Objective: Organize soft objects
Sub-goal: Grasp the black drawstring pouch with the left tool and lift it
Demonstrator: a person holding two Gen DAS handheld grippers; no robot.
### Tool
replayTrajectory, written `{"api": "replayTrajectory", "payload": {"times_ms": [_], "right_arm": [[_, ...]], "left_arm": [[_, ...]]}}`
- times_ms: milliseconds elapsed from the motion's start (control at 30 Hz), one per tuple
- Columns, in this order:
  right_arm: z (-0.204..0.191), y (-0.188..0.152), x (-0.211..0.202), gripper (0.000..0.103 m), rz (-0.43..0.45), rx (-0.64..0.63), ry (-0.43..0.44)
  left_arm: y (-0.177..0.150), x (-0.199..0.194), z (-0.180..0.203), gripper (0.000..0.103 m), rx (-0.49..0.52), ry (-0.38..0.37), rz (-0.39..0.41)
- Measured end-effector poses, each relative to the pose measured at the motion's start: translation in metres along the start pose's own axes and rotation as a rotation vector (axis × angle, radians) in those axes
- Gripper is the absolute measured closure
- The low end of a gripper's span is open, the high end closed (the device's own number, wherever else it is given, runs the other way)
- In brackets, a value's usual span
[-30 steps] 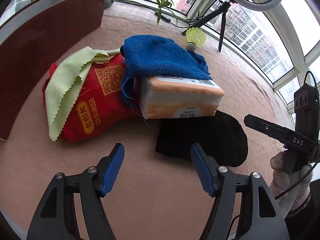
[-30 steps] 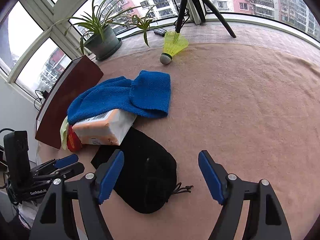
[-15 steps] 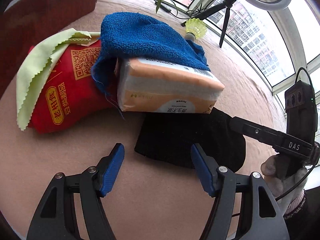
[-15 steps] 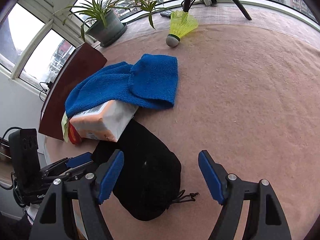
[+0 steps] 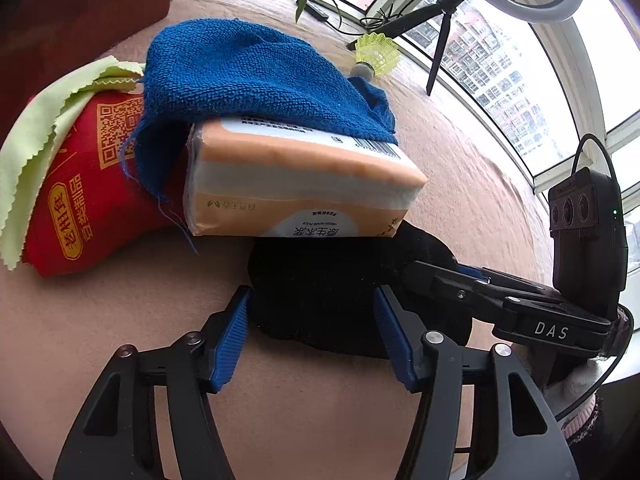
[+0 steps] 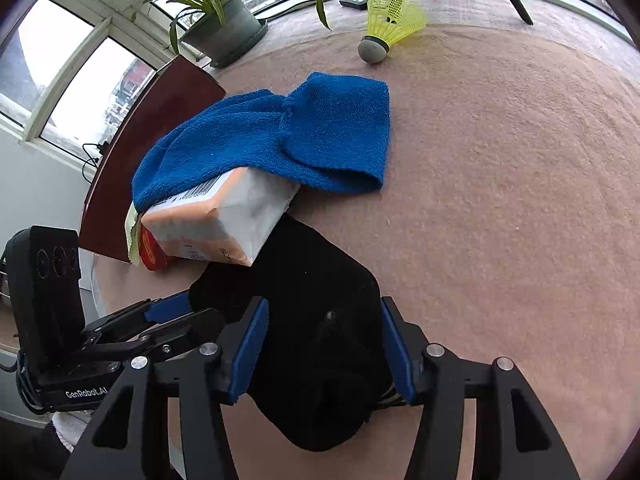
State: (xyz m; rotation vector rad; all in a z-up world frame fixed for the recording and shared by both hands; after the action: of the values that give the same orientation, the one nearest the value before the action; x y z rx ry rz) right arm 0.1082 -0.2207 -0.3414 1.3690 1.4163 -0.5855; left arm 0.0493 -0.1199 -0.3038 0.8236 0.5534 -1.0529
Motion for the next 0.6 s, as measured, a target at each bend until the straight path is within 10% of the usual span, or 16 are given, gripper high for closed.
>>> {"api": "replayTrajectory", "payload": {"times_ms": [600], "right_arm": [[-0.006,-0.043,-0.024,0.070,0.010,-0.024,-0.049]], "left_arm": [[-0.035,-0.013,0.015,0.063,0.066,-0.023,-0.032]]}}
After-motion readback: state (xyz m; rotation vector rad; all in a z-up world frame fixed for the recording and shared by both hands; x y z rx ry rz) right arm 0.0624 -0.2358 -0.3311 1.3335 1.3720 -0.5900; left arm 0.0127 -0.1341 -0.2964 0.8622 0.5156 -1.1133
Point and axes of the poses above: each gripper's, at about its wrist camera, not at the fingertips, and x roughly the way its jaws point, z to its right, y to its top, the point moved 10 cm from there along x, roughly the way its jaws point, and after that the axes turned 9 degrees about -y, right-handed, at the moved point
